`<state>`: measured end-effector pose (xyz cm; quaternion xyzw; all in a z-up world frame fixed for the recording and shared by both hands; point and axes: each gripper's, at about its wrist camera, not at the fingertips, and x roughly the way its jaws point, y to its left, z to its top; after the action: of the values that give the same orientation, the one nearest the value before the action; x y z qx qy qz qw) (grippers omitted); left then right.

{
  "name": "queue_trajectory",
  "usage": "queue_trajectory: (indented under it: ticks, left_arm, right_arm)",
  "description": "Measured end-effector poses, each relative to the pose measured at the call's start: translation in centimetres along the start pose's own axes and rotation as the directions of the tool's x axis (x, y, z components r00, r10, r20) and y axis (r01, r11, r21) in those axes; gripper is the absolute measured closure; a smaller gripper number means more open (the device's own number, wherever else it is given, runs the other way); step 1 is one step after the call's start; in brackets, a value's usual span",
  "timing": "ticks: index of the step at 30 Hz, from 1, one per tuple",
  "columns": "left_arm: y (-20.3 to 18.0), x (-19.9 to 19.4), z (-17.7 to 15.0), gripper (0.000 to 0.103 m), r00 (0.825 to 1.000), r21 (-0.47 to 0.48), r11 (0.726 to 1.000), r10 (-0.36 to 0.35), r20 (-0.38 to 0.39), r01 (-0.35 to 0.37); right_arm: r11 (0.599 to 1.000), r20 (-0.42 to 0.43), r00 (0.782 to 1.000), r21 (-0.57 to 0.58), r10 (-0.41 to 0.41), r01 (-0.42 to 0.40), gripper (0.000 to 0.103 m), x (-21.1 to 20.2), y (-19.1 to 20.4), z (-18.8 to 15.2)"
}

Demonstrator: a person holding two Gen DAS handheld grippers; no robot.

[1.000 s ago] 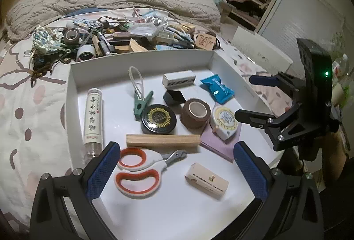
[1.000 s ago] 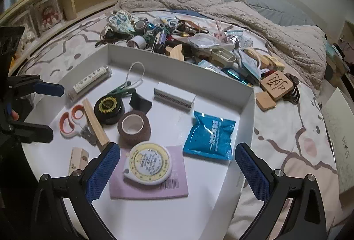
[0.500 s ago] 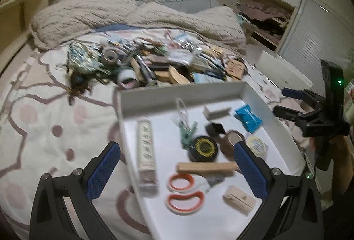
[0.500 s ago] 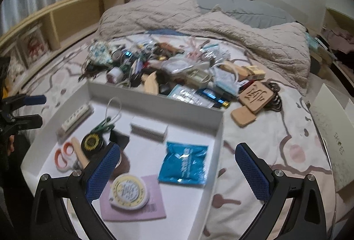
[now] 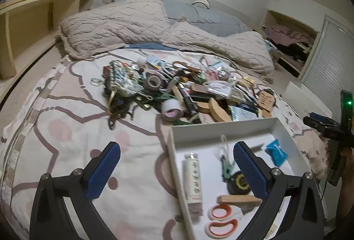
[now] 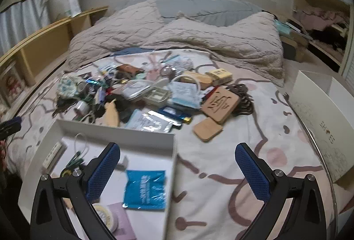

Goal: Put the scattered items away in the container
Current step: 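Lift both tools away from the white box, then reach the left tool toward the pile while the right tool approaches the wooden tags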

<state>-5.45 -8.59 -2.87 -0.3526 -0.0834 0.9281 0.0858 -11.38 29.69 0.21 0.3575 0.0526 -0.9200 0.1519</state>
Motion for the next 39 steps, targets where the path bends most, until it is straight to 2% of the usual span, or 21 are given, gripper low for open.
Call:
queue_trajectory:
  ticks: [10,16,21,22,23,25,33,36,39]
  left_arm:
    - [1.7,1.3,0.7,0.000,0.998,-0.007,0.998,0.061,0.011,-0.061]
    - [2.8,2.7,1.2,0.000,0.998,-0.021,0.997,0.070,0.006,-0.070]
    - [3.5,3.9,1.5,0.000,0.997,-0.044,0.996,0.074,0.003,-0.073]
    - [3.6,4.1,1.5,0.000,0.997,-0.050,0.996,0.072,0.000,-0.072]
    - [3.7,4.3,1.5,0.000,0.998,-0.056,0.996,0.067,-0.003,-0.067]
    - [3.8,4.7,1.5,0.000,0.998,-0.060,0.996,0.059,-0.011,-0.060]
    - [3.8,5.8,2.1,0.000,0.997,-0.036,0.998,0.057,-0.042,-0.058]
    - [3.7,6.3,2.5,0.000,0.998,-0.030,0.999,0.035,-0.060,-0.037]
    - [3.2,7.0,2.9,0.000,0.996,-0.011,1.000,0.019,-0.082,-0.020]
  right_arm:
    - [0.999,-0.018,0.999,0.037,-0.031,0.031,0.000,2.2,-2.8,1.7]
    - [0.997,-0.034,0.998,0.049,-0.056,0.057,0.000,4.0,-4.1,2.3]
    - [0.997,-0.067,0.997,0.067,-0.040,0.044,0.000,6.4,-5.2,2.3]
    - [0.997,-0.074,0.996,0.062,-0.046,0.050,0.002,7.0,-5.4,2.3]
    - [0.997,-0.082,0.995,0.054,-0.053,0.058,0.011,7.5,-5.4,2.3]
    - [0.997,-0.099,0.993,0.042,-0.061,0.066,0.019,8.4,-5.5,2.2]
    - [0.997,-0.154,0.986,-0.049,-0.059,0.052,0.019,11.8,-4.7,1.9]
    - [0.996,-0.177,0.983,-0.076,-0.056,0.043,0.019,12.9,-4.5,1.8]
    - [0.998,-0.192,0.981,-0.064,-0.022,0.010,0.021,13.6,-4.8,1.9]
